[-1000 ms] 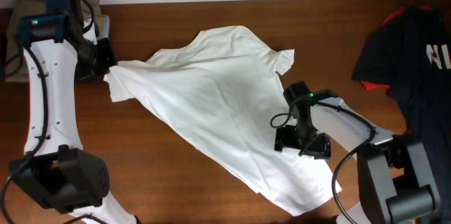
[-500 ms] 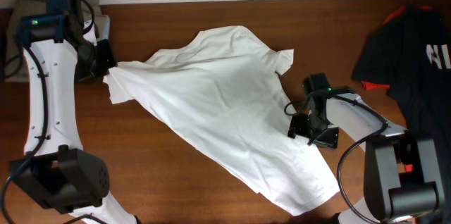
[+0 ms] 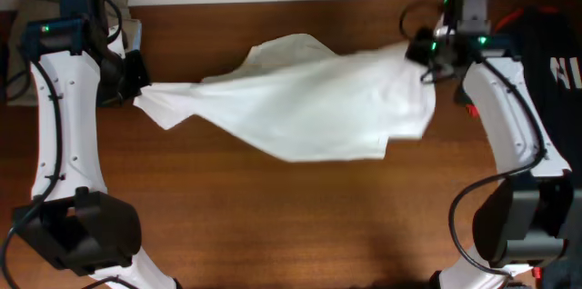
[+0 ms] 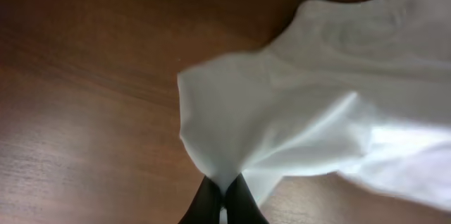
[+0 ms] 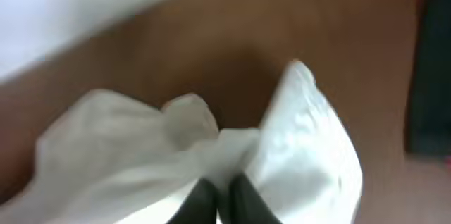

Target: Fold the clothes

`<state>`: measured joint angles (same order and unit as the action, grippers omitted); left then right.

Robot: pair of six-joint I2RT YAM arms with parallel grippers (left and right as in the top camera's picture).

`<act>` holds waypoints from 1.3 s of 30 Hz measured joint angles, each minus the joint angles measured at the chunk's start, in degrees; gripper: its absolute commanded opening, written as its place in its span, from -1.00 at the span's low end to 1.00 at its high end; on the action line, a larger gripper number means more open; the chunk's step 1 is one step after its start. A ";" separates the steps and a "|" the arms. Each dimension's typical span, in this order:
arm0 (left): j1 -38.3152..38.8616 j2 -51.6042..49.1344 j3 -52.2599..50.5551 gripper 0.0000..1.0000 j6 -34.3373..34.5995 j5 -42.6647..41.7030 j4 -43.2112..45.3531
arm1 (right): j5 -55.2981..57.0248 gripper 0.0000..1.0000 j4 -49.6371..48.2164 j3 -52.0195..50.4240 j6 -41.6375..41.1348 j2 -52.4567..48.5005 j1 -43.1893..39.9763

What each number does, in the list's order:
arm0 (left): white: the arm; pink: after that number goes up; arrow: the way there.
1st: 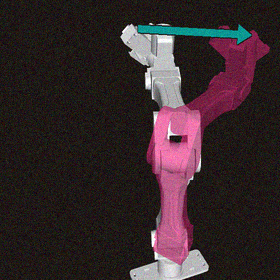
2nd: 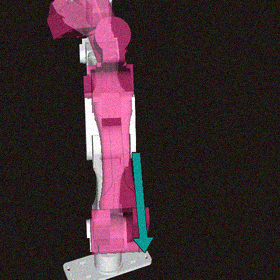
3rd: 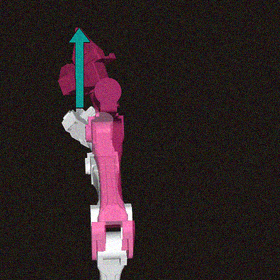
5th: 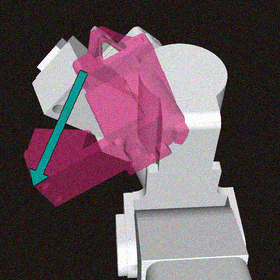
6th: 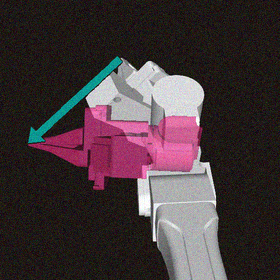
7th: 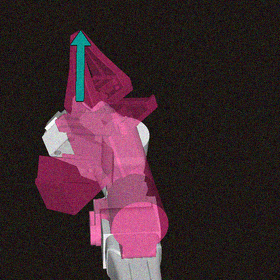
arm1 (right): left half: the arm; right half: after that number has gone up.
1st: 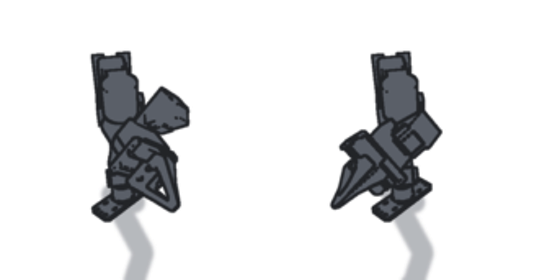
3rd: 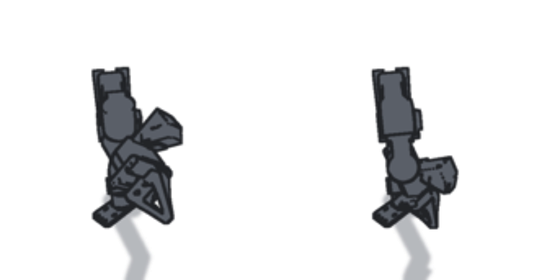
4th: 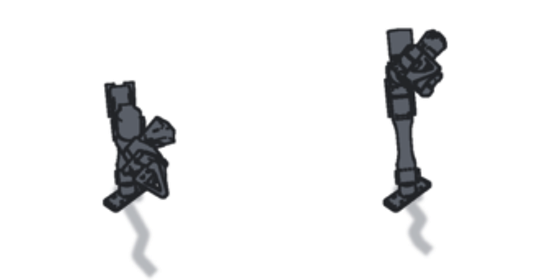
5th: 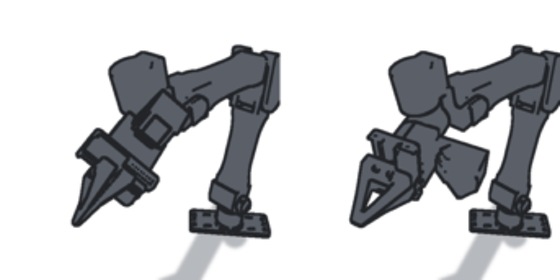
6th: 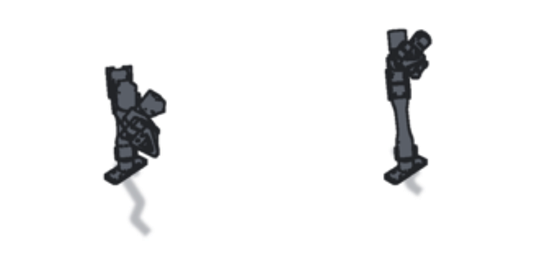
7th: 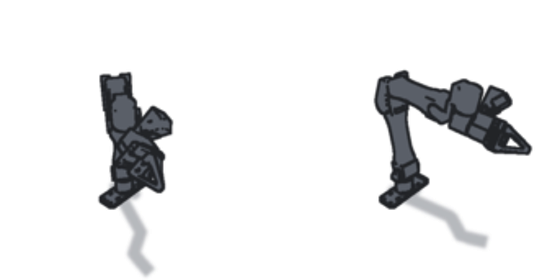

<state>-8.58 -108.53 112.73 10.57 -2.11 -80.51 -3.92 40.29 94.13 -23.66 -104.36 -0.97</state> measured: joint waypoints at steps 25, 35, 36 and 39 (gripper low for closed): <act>5.62 -0.44 -21.24 -0.97 3.85 -0.44 15.26 | -9.29 0.42 1.11 -26.86 2.38 -3.30 7.76; 5.62 -0.44 -21.24 -0.97 3.85 -0.44 15.28 | -9.25 -0.92 -0.92 -26.86 -2.08 -4.92 7.78; 5.62 -0.44 -21.24 -0.96 3.85 -0.44 15.26 | -8.94 -0.92 0.59 -26.29 -2.05 -4.87 7.76; 5.62 -0.44 -21.27 -0.96 3.85 -0.44 15.26 | -5.84 -0.92 9.66 -18.45 -2.05 -2.34 6.36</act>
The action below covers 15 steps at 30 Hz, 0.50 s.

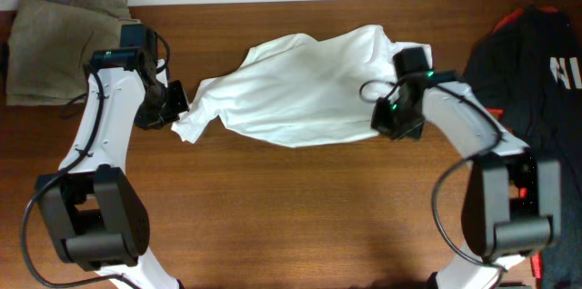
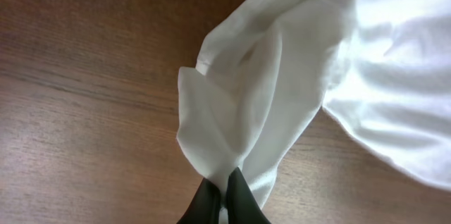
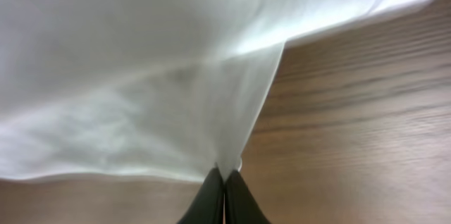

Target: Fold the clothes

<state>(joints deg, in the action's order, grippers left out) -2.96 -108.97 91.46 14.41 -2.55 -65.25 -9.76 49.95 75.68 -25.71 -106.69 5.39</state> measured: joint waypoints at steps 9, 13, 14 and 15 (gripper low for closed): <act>0.00 0.00 -0.02 -0.85 0.20 0.00 1.05 | 2.05 0.49 -0.24 9.66 0.15 -2.51 -3.08; 0.00 0.00 -0.02 -0.85 0.20 0.00 1.09 | 1.01 0.43 -0.48 9.53 0.17 -8.81 -2.93; 0.00 0.00 -0.02 -0.85 0.20 0.02 1.11 | 0.68 0.40 -1.07 9.53 0.15 -10.10 -2.67; 0.00 0.00 -0.02 -0.85 0.20 0.00 1.09 | 0.55 0.22 -2.32 9.49 0.17 -11.21 -2.34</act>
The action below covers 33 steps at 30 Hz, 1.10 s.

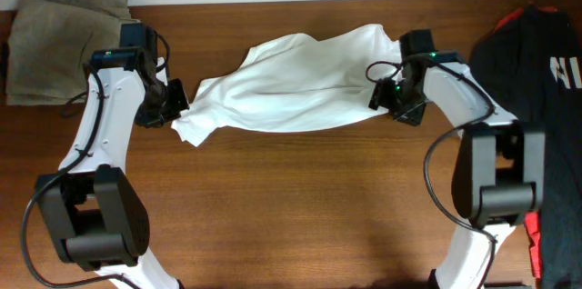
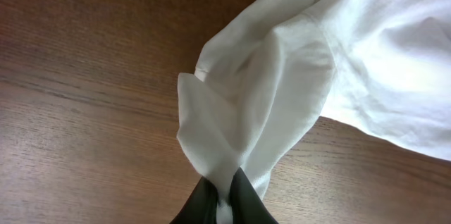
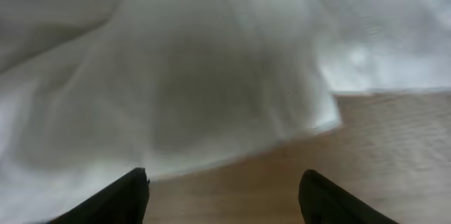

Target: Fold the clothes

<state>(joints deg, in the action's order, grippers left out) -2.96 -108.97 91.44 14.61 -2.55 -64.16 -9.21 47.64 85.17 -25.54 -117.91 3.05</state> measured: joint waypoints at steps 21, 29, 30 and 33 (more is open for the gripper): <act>0.00 0.00 -0.07 -0.84 0.00 0.00 0.17 | 2.99 -0.92 -0.13 -0.04 -4.09 14.10 2.78; 0.00 0.00 -0.07 -0.83 0.00 0.02 0.37 | 4.11 0.30 -12.50 0.20 -0.26 0.31 2.56; 0.00 0.00 -0.07 -0.83 0.00 0.02 0.33 | 4.15 0.30 -10.03 0.87 0.04 0.31 2.25; 0.00 0.00 -0.07 -0.82 0.00 0.00 0.35 | 4.28 0.32 1.60 5.84 1.40 0.98 -1.99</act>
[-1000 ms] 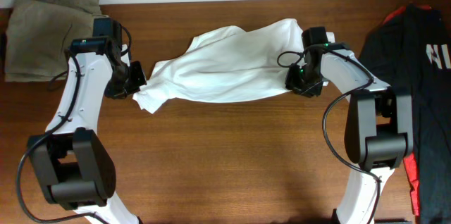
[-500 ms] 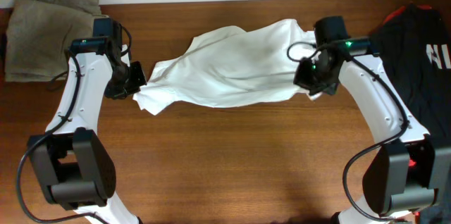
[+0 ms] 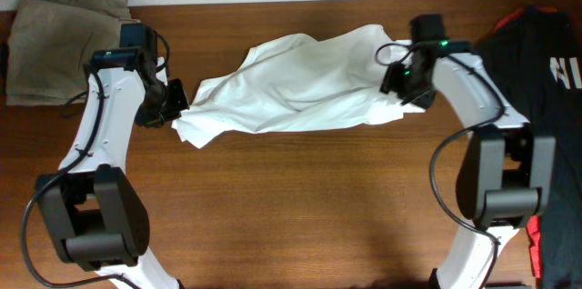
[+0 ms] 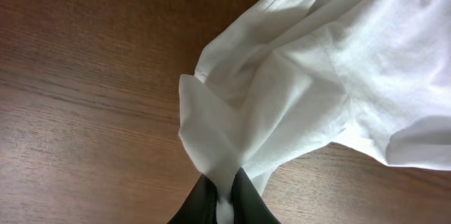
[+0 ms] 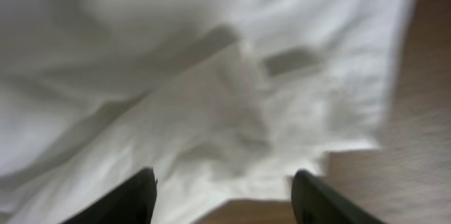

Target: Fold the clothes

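Note:
A crumpled white garment point(image 3: 296, 84) lies across the far middle of the brown table point(image 3: 291, 207). My left gripper point(image 3: 175, 105) is shut on its left corner; in the left wrist view the cloth point(image 4: 282, 97) fans out from between the pinched black fingers point(image 4: 204, 206). My right gripper point(image 3: 406, 83) stands open over the garment's right end. The right wrist view shows white cloth point(image 5: 197, 90) under the spread fingertips point(image 5: 137, 196), with nothing held between them.
A folded olive garment point(image 3: 59, 39) lies at the far left corner. A black garment with red trim and white print point(image 3: 541, 62) sits at the far right, close to my right arm. Bare wood fills the near half of the table.
My right gripper, open both then and now, has moved a little farther back and right along the garment's right end. The left gripper holds the left corner in the same place.
Both grippers held the white garment stretched and lifted between them. Then it was lowered toward the table, each gripper still shut on an end. After that the right gripper had opened and let go its end. Now the garment lies bunched, held only at its left corner.

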`<state>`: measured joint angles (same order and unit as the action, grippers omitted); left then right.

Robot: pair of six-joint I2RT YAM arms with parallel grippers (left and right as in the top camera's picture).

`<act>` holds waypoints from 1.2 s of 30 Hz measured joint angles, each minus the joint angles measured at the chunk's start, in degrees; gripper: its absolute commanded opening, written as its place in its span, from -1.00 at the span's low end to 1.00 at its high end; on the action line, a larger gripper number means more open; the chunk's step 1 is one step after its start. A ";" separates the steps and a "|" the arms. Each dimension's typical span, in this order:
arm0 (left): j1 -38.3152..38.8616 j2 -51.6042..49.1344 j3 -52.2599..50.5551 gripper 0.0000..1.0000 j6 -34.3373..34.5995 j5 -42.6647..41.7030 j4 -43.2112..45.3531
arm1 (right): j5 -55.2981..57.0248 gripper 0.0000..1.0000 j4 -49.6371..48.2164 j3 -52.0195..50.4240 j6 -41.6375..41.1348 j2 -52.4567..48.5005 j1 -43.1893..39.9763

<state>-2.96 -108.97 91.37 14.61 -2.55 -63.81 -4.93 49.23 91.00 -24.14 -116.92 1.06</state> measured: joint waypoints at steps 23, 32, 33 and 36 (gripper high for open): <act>0.00 0.00 0.00 -0.99 0.00 0.00 0.46 | -5.70 -0.92 -9.31 -12.61 9.14 2.12 -2.51; 0.00 9.05 0.66 -0.99 0.00 0.00 -8.17 | -5.70 -0.93 5.95 -11.98 6.86 28.98 -2.51; 0.00 14.19 1.01 -0.99 0.00 -0.04 -8.92 | -5.73 -0.92 7.54 -11.93 6.32 33.70 -2.51; 0.00 28.55 1.49 -0.99 0.00 -1.49 -10.40 | -5.73 -0.92 14.67 -7.91 4.59 48.43 -2.51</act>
<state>-2.96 -80.42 92.86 14.61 -4.03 -74.22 -10.66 63.90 83.09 -19.55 -68.49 -1.45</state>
